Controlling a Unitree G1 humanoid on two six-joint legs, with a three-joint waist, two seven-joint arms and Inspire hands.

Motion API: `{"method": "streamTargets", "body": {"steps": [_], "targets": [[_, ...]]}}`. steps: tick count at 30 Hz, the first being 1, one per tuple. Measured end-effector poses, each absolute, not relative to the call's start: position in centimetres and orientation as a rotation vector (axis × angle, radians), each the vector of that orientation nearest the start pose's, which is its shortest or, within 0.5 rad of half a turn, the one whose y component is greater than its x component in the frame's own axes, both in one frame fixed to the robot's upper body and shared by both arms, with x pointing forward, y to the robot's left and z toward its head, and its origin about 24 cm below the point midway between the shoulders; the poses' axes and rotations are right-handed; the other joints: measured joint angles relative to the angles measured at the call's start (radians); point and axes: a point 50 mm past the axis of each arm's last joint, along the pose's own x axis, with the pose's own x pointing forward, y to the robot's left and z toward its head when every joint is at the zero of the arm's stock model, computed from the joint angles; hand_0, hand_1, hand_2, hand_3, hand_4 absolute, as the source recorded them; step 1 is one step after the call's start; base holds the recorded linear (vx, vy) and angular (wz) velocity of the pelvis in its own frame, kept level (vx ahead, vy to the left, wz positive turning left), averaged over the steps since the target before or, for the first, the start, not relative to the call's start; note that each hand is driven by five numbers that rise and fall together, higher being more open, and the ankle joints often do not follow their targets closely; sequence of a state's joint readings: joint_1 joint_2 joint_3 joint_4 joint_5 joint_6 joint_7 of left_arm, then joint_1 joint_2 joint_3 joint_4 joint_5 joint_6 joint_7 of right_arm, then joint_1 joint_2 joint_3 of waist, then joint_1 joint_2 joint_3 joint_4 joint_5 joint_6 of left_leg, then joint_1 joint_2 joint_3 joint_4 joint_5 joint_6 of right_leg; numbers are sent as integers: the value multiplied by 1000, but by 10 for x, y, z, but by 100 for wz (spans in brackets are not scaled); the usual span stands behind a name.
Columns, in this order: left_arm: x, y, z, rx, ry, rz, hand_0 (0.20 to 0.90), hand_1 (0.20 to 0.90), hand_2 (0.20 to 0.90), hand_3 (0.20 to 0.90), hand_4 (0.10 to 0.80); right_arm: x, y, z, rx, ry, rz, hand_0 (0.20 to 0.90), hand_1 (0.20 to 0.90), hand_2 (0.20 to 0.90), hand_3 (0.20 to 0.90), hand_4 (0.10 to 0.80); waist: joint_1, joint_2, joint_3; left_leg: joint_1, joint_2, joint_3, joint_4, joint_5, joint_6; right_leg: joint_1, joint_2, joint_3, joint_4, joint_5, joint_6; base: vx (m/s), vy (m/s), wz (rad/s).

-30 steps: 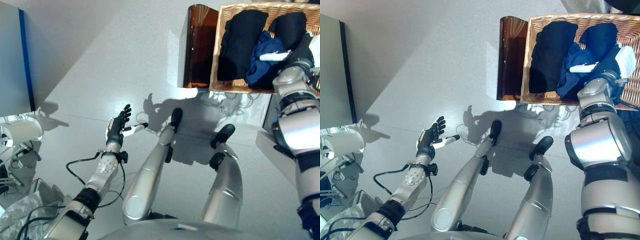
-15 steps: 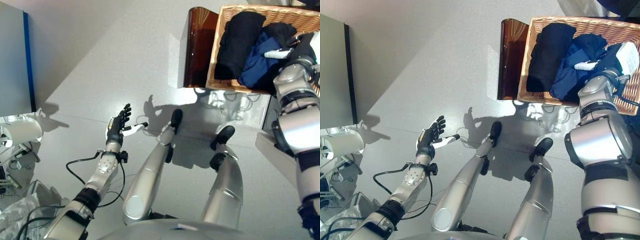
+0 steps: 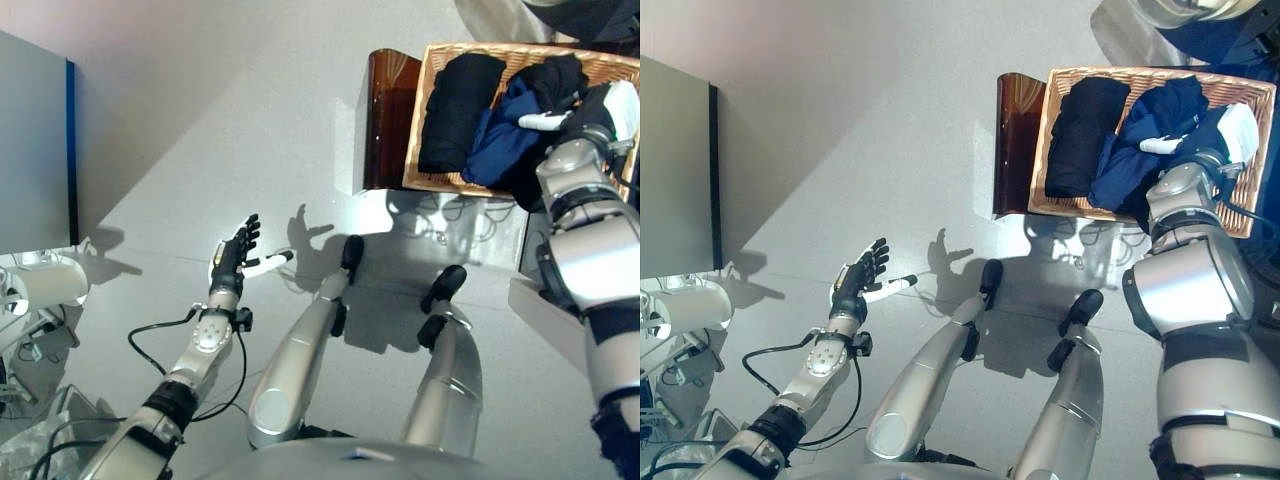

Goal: Pick up the clothes and place them into the washing machine

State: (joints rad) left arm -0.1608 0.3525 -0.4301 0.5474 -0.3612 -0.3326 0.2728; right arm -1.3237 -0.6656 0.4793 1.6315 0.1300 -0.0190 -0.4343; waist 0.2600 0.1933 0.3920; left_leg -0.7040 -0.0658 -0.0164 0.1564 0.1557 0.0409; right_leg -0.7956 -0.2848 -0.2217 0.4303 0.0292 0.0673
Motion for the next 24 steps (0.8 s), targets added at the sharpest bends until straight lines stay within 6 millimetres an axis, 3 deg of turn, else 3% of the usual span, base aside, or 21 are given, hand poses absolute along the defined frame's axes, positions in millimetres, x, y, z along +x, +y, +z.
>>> {"method": "streamTargets", "body": {"steps": [3,9,16,17,18,24], "targets": [[254,175,-29,126,182,15,900,900,900,900,800,374,-341,200,-685,178,-822,200,200,200,200,300,-14,2,-2,69,1,7,-26,-3,-1,70,5,3,-38,8,8,31,-7,-10],[243,184,-44,142,251,42,900,900,900,900,800,376,-338,194,-412,95,-834,200,200,200,200,300,-54,6,-51,139,-5,21,-61,-6,8,142,8,14,-96,24,27,6,-1,-9],[231,189,-55,145,303,48,900,900,900,900,800,362,-347,154,-28,124,-923,208,208,208,208,306,-58,20,-83,192,-2,42,-80,-12,16,198,19,19,-139,41,33,-26,13,-9],[230,189,-56,144,306,47,900,900,900,900,800,361,-348,151,-16,132,-929,494,494,494,494,510,-61,22,-85,192,-3,43,-81,-12,17,197,19,20,-140,42,34,75,-8,-5],[230,190,-56,144,308,48,900,900,900,900,800,359,-350,147,-31,149,-934,900,900,900,900,800,-61,23,-86,192,-3,45,-81,-11,18,196,19,23,-139,43,34,71,-16,-5],[227,189,-58,142,318,47,900,900,900,900,800,358,-346,139,-155,186,-908,900,900,900,900,800,-63,31,-94,193,0,50,-83,-14,19,192,23,28,-141,46,28,-40,4,-3]]}}
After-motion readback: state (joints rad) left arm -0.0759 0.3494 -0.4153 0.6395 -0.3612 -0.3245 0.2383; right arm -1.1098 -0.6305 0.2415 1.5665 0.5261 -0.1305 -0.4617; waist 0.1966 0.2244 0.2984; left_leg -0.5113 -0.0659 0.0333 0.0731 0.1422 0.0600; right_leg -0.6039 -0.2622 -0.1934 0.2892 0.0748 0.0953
